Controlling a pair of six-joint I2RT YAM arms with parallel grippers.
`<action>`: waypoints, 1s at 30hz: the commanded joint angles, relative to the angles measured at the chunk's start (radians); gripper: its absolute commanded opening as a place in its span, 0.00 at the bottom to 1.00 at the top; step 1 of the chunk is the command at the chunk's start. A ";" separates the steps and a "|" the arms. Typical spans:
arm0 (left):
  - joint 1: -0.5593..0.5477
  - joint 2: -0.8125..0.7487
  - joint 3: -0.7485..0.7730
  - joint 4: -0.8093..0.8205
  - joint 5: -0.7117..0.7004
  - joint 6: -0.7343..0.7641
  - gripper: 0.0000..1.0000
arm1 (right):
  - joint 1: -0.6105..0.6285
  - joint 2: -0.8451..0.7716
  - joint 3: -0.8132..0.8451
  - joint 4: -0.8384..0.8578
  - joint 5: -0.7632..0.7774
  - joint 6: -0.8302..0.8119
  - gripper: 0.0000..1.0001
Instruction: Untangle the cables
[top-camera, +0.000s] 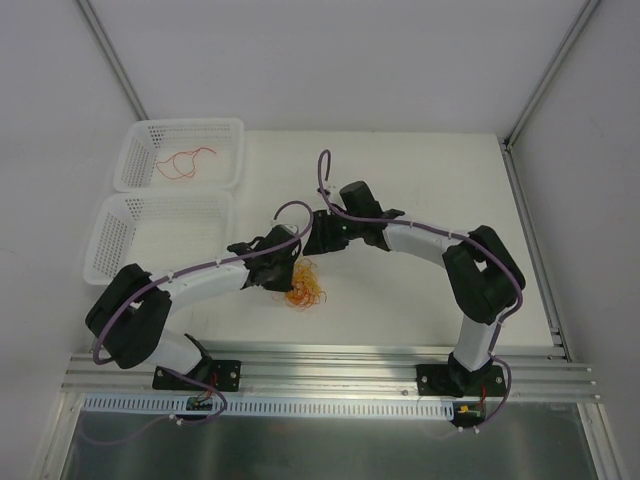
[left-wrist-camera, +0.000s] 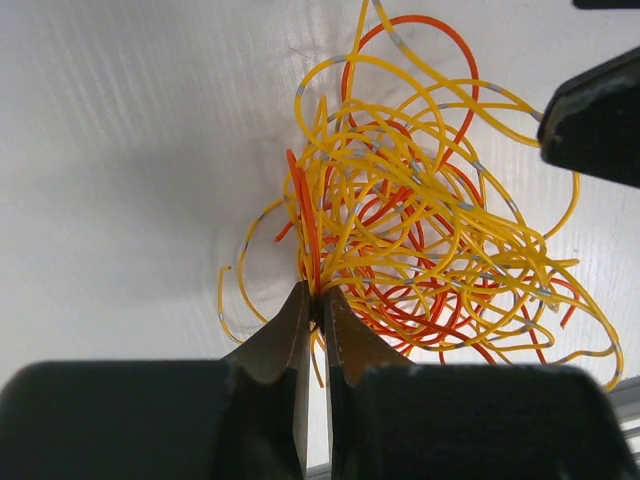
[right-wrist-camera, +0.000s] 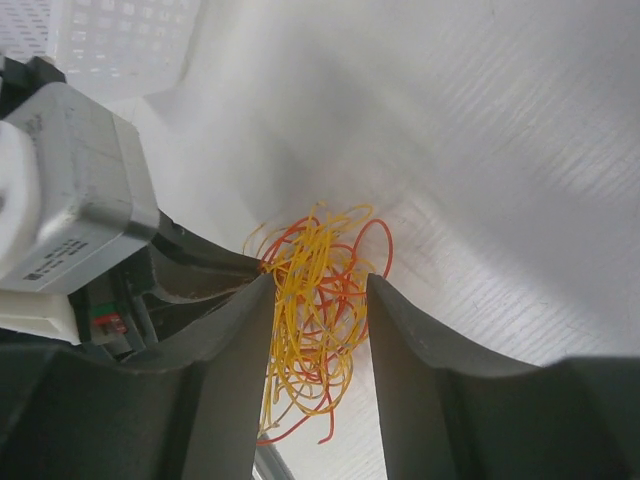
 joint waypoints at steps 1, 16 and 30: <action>-0.008 -0.057 -0.014 -0.002 -0.022 0.038 0.00 | 0.010 -0.026 0.003 0.017 -0.056 -0.028 0.46; -0.007 -0.094 -0.026 -0.003 -0.016 0.032 0.00 | 0.025 0.017 -0.027 -0.014 -0.034 -0.051 0.23; -0.005 -0.163 -0.121 -0.013 -0.078 -0.067 0.00 | -0.186 -0.338 -0.070 -0.253 0.188 -0.099 0.01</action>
